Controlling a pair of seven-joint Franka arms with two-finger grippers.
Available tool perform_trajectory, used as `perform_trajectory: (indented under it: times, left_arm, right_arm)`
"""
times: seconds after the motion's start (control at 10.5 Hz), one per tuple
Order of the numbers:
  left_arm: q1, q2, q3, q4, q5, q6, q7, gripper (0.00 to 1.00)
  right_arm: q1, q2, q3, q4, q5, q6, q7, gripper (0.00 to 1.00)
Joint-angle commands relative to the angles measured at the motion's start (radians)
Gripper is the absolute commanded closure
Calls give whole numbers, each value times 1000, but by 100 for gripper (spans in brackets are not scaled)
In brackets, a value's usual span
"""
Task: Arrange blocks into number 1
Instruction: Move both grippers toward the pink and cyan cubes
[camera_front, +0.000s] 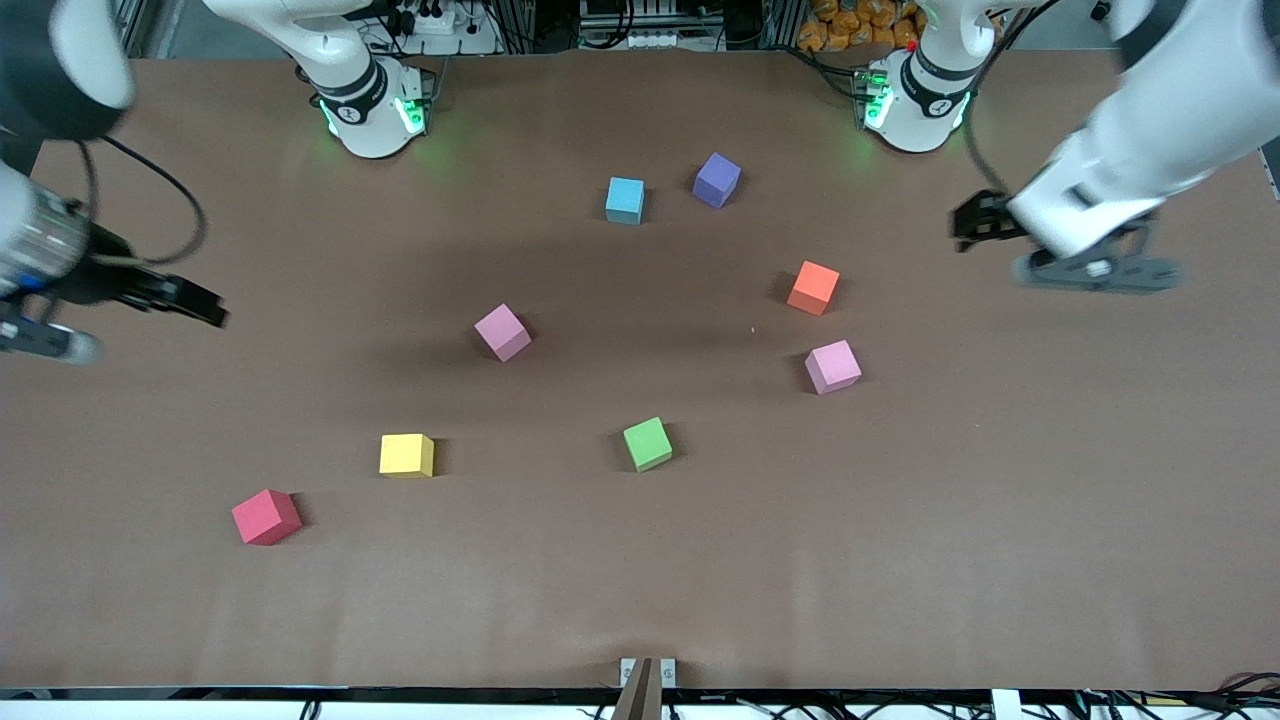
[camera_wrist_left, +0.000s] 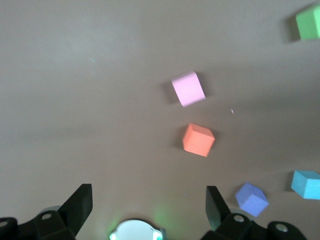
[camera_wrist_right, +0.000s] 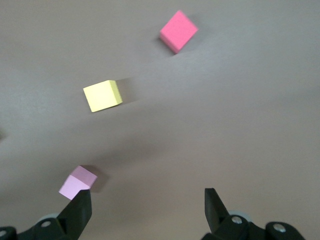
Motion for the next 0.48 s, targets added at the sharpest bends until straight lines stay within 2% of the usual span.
perform_trajectory:
  times: [0.0,0.38]
  left_arm:
    - [6,-24,-85,-114,-54,50,-144,0]
    - [11,-62,-328,-409,-94,245,-550,0]
  right_arm:
    - [48,59,1,-1,-2,45,120,0]
    - [115,138,1,-31,-2,160,289,0]
